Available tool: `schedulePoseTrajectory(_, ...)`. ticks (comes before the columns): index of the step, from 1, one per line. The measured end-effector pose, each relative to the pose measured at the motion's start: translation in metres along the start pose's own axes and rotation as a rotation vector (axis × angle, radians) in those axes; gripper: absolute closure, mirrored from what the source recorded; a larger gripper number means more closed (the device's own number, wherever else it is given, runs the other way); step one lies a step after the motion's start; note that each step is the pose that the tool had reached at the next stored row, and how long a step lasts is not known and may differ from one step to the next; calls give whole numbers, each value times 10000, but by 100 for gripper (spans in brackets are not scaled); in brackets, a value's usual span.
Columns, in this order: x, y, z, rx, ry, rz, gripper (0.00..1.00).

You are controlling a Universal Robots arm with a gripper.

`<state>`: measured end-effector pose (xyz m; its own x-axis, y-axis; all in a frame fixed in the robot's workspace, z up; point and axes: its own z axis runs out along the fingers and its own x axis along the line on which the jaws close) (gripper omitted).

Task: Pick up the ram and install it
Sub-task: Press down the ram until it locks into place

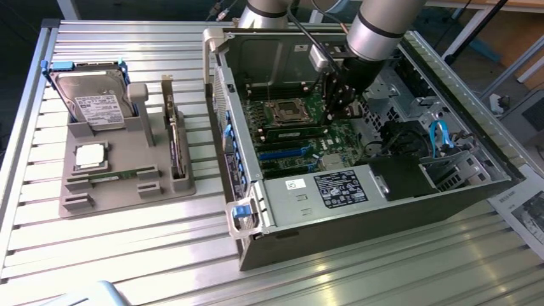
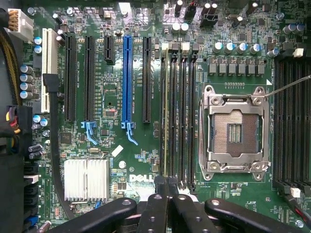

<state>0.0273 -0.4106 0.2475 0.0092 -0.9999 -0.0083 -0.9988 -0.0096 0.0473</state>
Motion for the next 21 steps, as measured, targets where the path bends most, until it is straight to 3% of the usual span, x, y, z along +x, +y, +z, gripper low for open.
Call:
schedulePoseTrajectory(11, -3, 31, -1, 3, 2, 2, 90)
schedulePoseTrajectory(21, -35, 457, 24, 57, 1, 1, 90)
